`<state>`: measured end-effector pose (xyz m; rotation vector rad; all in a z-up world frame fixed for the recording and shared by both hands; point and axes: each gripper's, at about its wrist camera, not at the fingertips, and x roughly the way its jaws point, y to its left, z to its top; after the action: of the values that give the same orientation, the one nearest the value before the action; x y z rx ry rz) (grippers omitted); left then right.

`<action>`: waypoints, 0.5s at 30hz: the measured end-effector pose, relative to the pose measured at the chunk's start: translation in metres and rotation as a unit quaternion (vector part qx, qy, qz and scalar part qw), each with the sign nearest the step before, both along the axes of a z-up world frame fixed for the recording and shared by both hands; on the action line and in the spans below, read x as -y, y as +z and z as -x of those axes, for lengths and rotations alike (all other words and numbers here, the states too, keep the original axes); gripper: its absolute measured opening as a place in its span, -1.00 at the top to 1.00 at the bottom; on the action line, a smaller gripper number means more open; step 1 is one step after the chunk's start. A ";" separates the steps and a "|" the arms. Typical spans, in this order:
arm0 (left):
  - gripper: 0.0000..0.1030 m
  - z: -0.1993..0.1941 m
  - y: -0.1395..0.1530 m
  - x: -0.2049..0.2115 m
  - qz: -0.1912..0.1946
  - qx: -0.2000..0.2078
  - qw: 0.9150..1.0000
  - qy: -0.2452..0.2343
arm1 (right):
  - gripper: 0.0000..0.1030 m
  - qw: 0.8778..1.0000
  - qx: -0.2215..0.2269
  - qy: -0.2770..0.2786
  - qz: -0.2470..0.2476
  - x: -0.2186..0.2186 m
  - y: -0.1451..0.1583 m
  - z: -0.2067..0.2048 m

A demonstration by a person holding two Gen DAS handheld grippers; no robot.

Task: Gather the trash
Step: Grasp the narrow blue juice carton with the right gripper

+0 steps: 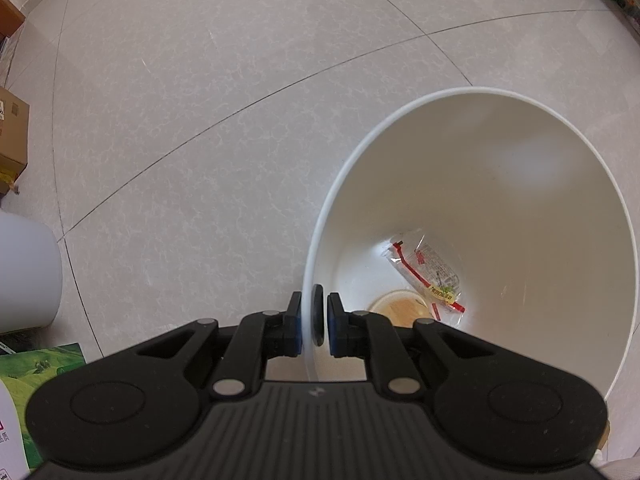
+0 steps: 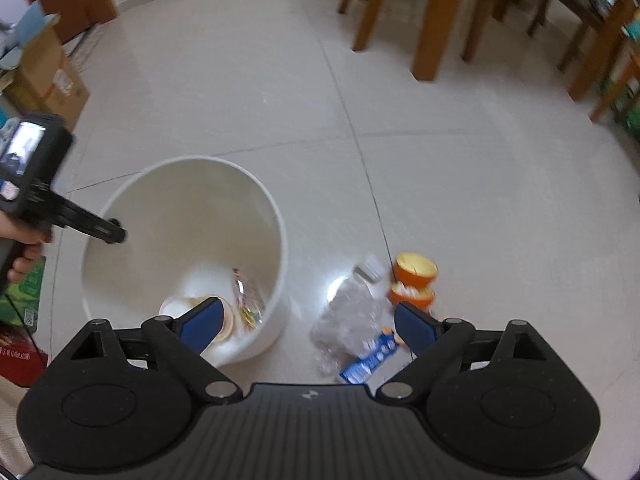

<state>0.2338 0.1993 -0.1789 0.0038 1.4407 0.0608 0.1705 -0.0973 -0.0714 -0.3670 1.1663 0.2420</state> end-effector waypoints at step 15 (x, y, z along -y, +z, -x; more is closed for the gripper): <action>0.81 -0.002 0.000 -0.006 0.011 -0.003 1.000 0.003 | -0.58 0.977 -0.059 -0.202 -0.046 0.106 -0.136 -0.008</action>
<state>0.2353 0.2051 -0.1789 -0.0195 1.4477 0.0501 0.1782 -0.2031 -0.2072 -0.0297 1.3142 -0.0382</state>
